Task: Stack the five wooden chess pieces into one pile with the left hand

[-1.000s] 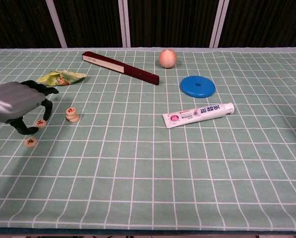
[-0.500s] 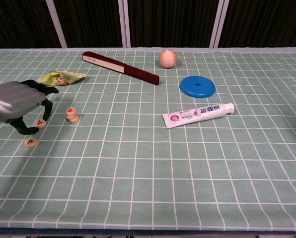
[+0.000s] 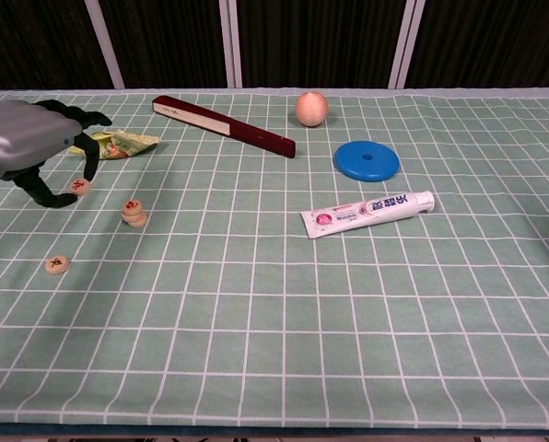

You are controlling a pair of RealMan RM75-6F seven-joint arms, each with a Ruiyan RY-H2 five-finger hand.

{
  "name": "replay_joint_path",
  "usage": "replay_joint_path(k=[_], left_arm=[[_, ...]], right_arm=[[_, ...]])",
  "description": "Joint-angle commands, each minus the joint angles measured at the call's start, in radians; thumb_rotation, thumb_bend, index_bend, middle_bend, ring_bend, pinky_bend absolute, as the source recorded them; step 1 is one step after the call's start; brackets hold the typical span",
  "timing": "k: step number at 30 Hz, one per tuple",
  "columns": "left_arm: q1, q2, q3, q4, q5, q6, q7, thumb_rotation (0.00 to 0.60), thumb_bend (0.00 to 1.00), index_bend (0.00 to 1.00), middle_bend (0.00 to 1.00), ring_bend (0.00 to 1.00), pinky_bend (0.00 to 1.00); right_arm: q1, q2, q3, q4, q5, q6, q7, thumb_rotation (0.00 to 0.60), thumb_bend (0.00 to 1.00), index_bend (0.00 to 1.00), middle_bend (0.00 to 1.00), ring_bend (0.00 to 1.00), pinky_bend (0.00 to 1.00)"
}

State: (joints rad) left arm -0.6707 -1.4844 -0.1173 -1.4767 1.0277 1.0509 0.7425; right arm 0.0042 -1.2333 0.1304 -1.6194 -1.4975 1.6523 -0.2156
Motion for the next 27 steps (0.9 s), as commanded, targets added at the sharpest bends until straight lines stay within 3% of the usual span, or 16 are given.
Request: replay_joint_path(k=[1, 10, 27], left_arm=[[-0.028, -0.004, -0.023, -0.009, -0.035, -0.01, 0.035, 0.6, 0.31, 0.49, 0.0, 0.0, 0.0], [-0.091, -0.06, -0.042, -0.019, -0.117, -0.012, 0.137, 0.6, 0.31, 0.49, 0.0, 0.0, 0.0], [-0.137, -0.126, -0.016, 0.012, -0.185, 0.008, 0.205, 0.6, 0.31, 0.49, 0.0, 0.0, 0.0]], right_arm=[[0.0, 0.0, 0.001, -0.001, 0.001, 0.0, 0.0, 0.6, 0.23, 0.05, 0.01, 0.0, 0.0], [0.0, 0.001, -0.001, 0.0, 0.002, -0.003, -0.001, 0.6, 0.23, 0.05, 0.01, 0.0, 0.0], [-0.001, 0.003, 0.001, -0.002, 0.005, -0.003, 0.004, 0.6, 0.23, 0.05, 0.01, 0.0, 0.0]])
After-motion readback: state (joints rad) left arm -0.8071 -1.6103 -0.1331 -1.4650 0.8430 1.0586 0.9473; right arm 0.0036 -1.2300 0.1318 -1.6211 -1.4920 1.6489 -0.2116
